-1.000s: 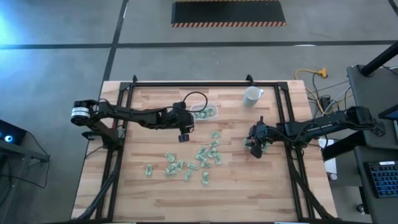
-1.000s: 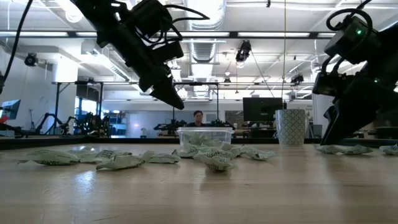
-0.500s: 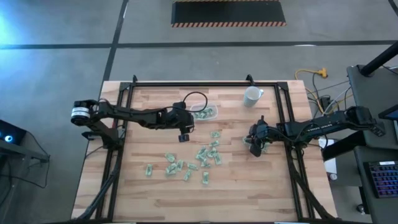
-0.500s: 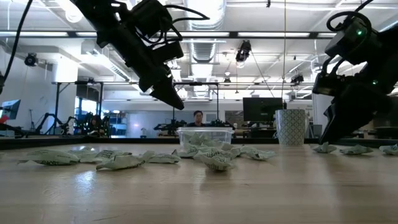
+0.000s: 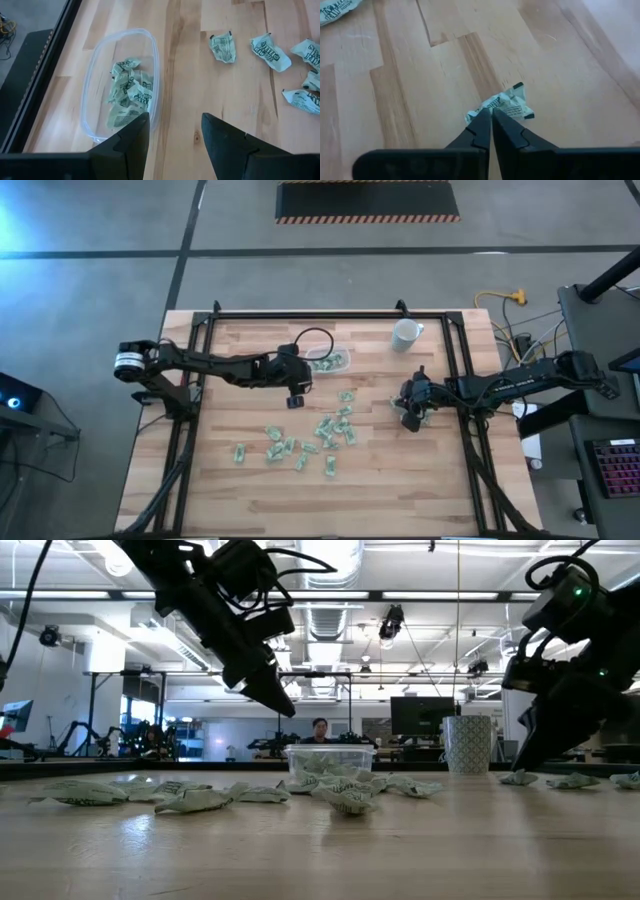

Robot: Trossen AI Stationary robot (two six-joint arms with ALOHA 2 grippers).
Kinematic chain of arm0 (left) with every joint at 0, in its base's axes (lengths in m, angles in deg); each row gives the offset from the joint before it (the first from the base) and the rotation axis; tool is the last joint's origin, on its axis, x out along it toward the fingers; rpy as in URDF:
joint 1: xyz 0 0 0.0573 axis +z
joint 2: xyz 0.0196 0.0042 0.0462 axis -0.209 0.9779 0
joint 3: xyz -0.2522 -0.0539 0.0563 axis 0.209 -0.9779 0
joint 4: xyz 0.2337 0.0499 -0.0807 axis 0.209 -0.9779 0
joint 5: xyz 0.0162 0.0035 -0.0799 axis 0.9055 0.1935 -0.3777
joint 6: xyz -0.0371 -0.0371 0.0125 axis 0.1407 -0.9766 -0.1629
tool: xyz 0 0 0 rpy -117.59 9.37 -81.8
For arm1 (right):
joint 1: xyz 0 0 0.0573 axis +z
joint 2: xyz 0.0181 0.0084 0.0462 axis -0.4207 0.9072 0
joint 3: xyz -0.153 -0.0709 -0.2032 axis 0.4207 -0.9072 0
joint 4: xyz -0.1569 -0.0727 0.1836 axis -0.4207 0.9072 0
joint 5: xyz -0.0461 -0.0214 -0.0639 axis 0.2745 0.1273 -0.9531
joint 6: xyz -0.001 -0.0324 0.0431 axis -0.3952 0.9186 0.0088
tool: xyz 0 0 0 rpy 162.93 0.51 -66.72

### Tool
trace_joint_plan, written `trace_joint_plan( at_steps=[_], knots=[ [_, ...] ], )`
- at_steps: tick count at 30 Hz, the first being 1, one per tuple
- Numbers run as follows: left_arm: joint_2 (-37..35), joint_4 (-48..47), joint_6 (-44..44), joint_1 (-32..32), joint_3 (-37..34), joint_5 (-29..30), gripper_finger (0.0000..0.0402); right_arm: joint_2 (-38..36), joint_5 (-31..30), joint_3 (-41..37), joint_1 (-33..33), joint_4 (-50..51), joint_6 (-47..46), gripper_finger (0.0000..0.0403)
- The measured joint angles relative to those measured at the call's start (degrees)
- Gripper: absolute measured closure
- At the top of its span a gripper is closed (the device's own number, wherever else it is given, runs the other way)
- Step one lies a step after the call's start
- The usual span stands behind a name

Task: Pick and place Stevia / Truvia into bins
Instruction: Put the stevia packet into the transparent container

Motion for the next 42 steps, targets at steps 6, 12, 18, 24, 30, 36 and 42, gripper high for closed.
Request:
trace_joint_plan(
  at_steps=[6,12,18,24,30,36,42],
  knots=[
    [0.0,-0.8,-0.1,0.0,0.0,0.0,0.0237,-0.1,0.0,1.3,0.0,-1.6,2.0,0.0394],
    [0.0,-1.3,-0.1,0.0,-0.1,0.0,0.0237,0.0,3.4,1.4,0.0,-1.5,1.7,0.0370],
    [0.0,-1.3,-0.1,0.0,-0.1,0.0,0.0237,0.0,3.2,1.3,0.0,-1.4,1.7,0.0291],
    [0.0,-1.2,-0.1,-0.1,-0.1,0.0,0.0237,0.5,3.2,0.0,0.0,-1.3,1.2,0.0235],
    [0.0,-1.1,-0.1,-0.1,-0.1,0.0,0.0237,3.7,1.8,-0.2,0.0,-1.9,0.7,0.0228],
    [0.0,-1.1,-1.4,-0.1,-0.1,0.0,0.0237,6.6,-0.3,0.8,0.0,-2.3,0.6,0.0280],
    [-0.1,-1.2,-1.6,-0.4,-0.1,0.0,0.0237,7.0,-0.1,2.0,0.0,-2.4,2.5,0.0369]
  ],
)
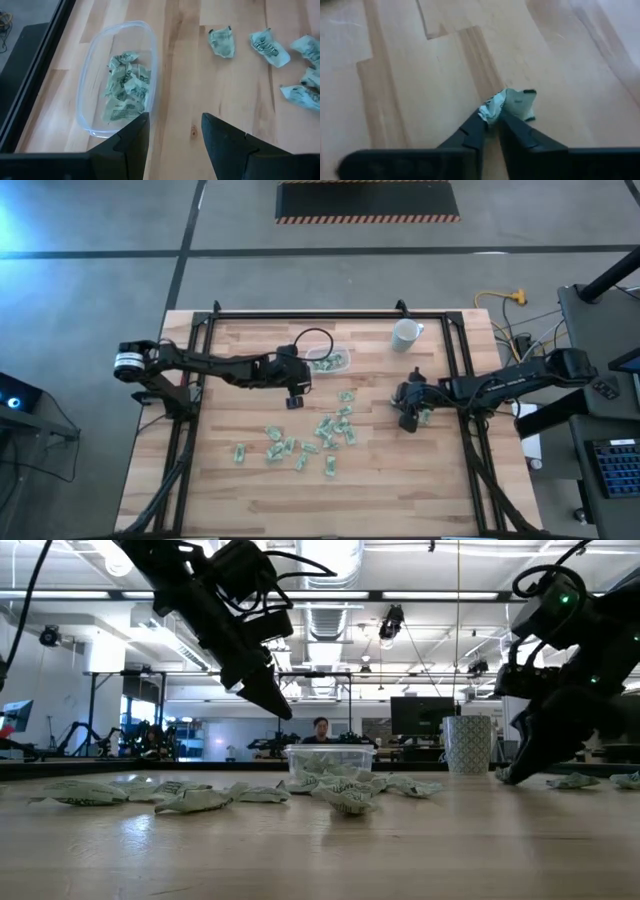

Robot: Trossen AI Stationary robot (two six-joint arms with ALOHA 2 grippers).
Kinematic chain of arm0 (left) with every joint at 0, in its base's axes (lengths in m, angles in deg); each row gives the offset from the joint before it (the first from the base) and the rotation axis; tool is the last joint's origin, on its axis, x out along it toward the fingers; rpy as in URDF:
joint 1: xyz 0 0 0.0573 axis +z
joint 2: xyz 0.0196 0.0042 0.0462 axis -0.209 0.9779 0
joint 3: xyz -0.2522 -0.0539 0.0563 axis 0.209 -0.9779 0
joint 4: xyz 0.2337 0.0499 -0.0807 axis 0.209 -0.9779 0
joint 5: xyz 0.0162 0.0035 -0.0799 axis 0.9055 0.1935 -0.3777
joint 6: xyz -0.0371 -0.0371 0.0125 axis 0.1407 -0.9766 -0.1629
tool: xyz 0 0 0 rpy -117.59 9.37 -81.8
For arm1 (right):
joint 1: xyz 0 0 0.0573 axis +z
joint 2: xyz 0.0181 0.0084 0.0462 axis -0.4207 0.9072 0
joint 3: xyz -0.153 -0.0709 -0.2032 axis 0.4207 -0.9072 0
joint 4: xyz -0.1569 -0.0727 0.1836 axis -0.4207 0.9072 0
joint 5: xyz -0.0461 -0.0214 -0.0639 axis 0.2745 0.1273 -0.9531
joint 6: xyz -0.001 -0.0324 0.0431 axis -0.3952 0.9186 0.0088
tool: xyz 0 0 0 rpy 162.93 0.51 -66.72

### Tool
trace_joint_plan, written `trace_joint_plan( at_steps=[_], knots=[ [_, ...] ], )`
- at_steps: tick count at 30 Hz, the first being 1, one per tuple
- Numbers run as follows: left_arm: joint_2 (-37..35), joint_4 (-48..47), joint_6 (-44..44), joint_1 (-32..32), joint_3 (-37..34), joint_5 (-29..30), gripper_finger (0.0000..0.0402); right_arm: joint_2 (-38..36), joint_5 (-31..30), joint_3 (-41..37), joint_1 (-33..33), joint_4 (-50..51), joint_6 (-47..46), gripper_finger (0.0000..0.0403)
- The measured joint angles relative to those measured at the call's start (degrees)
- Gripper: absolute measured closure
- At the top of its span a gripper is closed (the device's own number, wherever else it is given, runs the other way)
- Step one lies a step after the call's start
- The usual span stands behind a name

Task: Pick and place Stevia / Truvia into bins
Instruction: Put the stevia packet into the transparent container

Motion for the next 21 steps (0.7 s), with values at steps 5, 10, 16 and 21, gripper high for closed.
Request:
trace_joint_plan(
  at_steps=[5,10,16,21],
  knots=[
    [-1.8,-0.4,0.2,-1.9,0.0,-0.1,0.0237,-0.1,0.3,2.5,0.0,-0.1,3.5,0.0390],
    [-4.8,-0.5,0.1,-4.1,-0.1,0.0,0.0237,0.4,0.3,6.5,-0.1,-2.7,10.1,0.0390],
    [-7.3,-1.9,-0.2,-8.2,-1.0,-3.4,0.0237,4.2,0.1,11.4,-0.8,-17.7,25.8,0.0390],
    [-8.1,-6.5,-4.0,-12.0,-1.0,-4.4,0.0237,12.3,0.1,19.3,-5.0,-20.8,30.1,0.0390]
  ],
)
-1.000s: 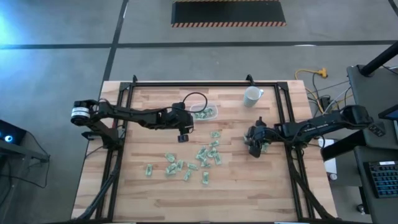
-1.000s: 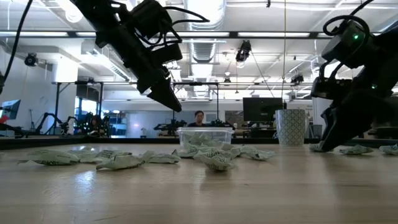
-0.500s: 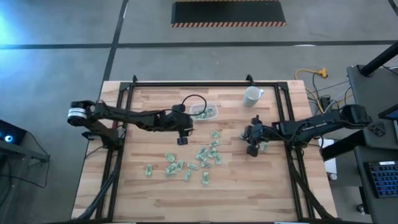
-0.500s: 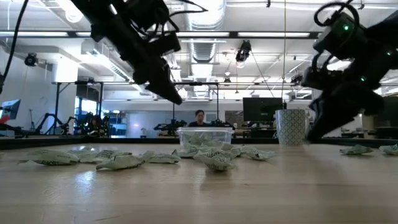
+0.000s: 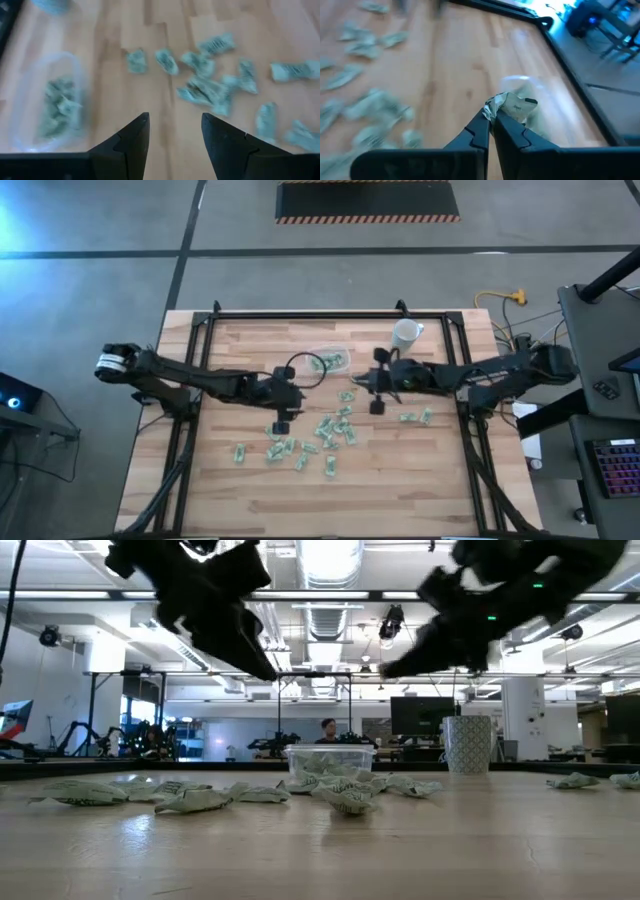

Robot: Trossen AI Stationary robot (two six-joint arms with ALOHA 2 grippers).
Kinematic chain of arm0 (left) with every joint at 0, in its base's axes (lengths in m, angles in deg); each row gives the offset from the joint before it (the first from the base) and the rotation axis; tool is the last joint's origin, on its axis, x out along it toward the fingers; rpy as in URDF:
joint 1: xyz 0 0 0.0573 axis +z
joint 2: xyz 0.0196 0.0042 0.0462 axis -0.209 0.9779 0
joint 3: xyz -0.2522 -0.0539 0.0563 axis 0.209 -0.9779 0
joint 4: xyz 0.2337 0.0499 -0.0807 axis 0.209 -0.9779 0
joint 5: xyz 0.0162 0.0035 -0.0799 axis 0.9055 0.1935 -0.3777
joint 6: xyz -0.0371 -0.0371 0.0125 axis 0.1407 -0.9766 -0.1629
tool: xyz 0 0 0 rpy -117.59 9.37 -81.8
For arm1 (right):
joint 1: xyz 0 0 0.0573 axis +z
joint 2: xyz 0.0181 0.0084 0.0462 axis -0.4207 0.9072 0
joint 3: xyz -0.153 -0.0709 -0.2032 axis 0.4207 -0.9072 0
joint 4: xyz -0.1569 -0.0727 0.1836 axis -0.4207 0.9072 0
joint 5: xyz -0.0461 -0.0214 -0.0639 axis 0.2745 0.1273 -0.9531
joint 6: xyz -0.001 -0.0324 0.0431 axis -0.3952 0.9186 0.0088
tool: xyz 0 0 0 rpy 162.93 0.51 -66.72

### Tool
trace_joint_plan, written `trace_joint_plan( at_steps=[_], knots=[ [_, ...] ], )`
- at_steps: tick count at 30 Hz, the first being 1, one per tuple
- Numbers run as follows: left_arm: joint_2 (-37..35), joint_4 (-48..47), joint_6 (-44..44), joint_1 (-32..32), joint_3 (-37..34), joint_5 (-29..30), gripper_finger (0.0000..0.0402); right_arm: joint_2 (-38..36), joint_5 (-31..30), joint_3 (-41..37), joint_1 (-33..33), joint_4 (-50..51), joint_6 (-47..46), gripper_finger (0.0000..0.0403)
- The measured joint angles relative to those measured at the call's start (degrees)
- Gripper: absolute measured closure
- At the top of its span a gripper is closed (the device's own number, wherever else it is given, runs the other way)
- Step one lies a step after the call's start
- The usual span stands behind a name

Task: Pick and place Stevia / Truvia into bins
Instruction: Put the stevia packet into the transparent container

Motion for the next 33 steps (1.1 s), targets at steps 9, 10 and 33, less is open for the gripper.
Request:
trace_joint_plan(
  at_steps=[9,10,33],
  knots=[
    [-0.1,-5.3,-6.7,-5.8,0.0,0.0,0.0237,19.6,0.2,17.2,-10.5,2.8,-4.3,0.0390],
    [-0.1,-5.9,-7.7,-6.4,0.0,0.0,0.0237,21.3,0.3,19.0,-11.7,4.8,-5.0,0.0390],
    [-0.1,-15.0,-19.2,-11.6,-3.3,0.2,0.0237,23.5,14.6,27.2,-16.2,20.9,0.4,0.0258]
  ],
)
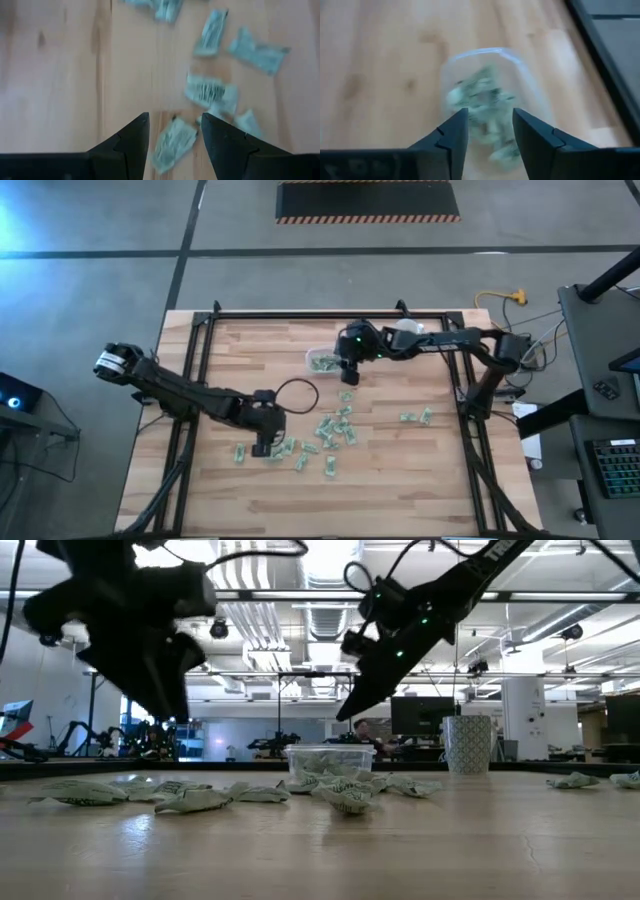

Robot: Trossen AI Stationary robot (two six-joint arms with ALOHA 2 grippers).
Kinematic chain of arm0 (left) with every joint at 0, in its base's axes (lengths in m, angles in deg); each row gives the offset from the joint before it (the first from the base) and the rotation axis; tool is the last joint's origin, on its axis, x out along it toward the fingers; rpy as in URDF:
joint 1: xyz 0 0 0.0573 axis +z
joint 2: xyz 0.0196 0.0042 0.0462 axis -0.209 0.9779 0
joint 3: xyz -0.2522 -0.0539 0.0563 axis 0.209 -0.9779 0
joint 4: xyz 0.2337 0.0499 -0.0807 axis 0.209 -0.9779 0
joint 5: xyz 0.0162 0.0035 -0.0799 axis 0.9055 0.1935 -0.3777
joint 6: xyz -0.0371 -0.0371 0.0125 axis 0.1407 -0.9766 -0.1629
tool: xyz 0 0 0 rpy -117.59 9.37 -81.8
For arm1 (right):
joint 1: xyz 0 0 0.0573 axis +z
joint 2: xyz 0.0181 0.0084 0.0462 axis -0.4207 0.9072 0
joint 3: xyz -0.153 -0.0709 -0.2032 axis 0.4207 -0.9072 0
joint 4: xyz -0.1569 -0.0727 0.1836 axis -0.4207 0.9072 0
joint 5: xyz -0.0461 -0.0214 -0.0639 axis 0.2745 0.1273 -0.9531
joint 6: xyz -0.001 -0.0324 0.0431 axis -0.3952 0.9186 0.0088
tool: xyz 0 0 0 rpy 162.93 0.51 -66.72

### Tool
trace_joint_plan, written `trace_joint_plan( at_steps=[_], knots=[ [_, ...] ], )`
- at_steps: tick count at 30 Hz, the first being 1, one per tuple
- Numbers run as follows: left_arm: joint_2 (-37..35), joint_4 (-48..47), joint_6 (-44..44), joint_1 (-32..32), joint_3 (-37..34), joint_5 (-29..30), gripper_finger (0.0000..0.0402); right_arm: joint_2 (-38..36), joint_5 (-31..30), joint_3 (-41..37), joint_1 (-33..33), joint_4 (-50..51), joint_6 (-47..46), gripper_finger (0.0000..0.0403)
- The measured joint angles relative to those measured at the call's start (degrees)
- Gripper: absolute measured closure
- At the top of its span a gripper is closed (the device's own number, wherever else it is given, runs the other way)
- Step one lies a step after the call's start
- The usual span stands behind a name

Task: Pick and place Stevia / Truvia into bins
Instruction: Put the stevia packet into the transparent container

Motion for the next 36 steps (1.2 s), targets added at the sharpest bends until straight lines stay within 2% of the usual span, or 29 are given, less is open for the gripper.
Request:
trace_joint_plan(
  at_steps=[6,13,17,25,30,36],
  knots=[
    [0.0,0.0,-2.1,-0.5,-4.8,0.0,0.0237,-8.6,6.8,-7.7,2.8,0.1,1.4,0.0266],
    [0.9,1.2,1.5,-0.5,-7.4,0.7,0.0237,-19.2,7.3,-17.1,8.1,0.0,-0.3,0.0280],
    [1.5,5.1,3.0,-0.5,-9.4,0.5,0.0237,-25.0,7.3,-21.7,12.2,0.0,-3.2,0.0284],
    [3.4,6.8,3.0,-0.5,-9.8,0.9,0.0241,-34.3,6.5,-27.2,19.3,-0.3,-11.0,0.0286],
    [5.6,7.1,2.7,-0.5,-9.6,0.6,0.0275,-37.5,2.6,-29.8,22.8,-0.3,-15.4,0.0291],
    [5.5,6.6,2.8,-0.6,-8.8,0.1,0.0346,-39.0,-2.5,-32.5,26.0,-0.2,-18.1,0.0292]
  ],
)
